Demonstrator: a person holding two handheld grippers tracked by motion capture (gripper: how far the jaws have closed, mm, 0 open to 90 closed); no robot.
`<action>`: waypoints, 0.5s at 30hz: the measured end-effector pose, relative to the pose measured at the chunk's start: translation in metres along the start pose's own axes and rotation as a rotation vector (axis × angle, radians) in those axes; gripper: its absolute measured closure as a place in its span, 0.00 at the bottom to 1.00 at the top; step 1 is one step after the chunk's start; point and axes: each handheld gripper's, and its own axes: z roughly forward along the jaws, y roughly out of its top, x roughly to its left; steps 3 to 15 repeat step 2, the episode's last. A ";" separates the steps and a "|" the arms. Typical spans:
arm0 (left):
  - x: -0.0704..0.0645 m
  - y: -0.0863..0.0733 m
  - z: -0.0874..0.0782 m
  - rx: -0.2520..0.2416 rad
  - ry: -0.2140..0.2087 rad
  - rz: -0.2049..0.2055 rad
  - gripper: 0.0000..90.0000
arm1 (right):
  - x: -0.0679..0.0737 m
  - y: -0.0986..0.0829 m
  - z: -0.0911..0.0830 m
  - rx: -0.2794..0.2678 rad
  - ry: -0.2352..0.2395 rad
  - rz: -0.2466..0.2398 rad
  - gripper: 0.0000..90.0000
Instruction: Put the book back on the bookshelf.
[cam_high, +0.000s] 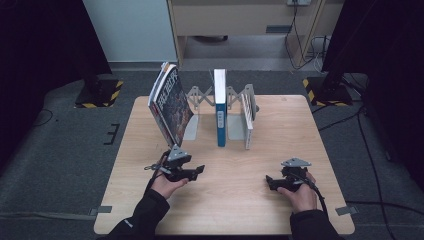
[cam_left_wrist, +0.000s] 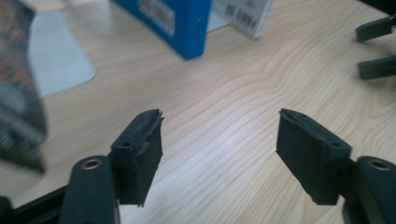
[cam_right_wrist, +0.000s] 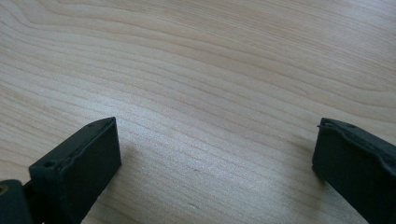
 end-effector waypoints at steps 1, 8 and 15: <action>0.005 -0.004 -0.002 0.011 0.008 -0.013 0.31 | 0.000 0.000 0.000 -0.001 -0.002 0.000 0.02; 0.005 -0.004 -0.002 0.011 0.008 -0.013 0.30 | 0.001 0.000 0.000 -0.001 -0.004 0.001 0.02; 0.005 -0.004 -0.002 0.011 0.008 -0.013 0.30 | 0.001 0.000 0.000 -0.001 -0.004 0.001 0.02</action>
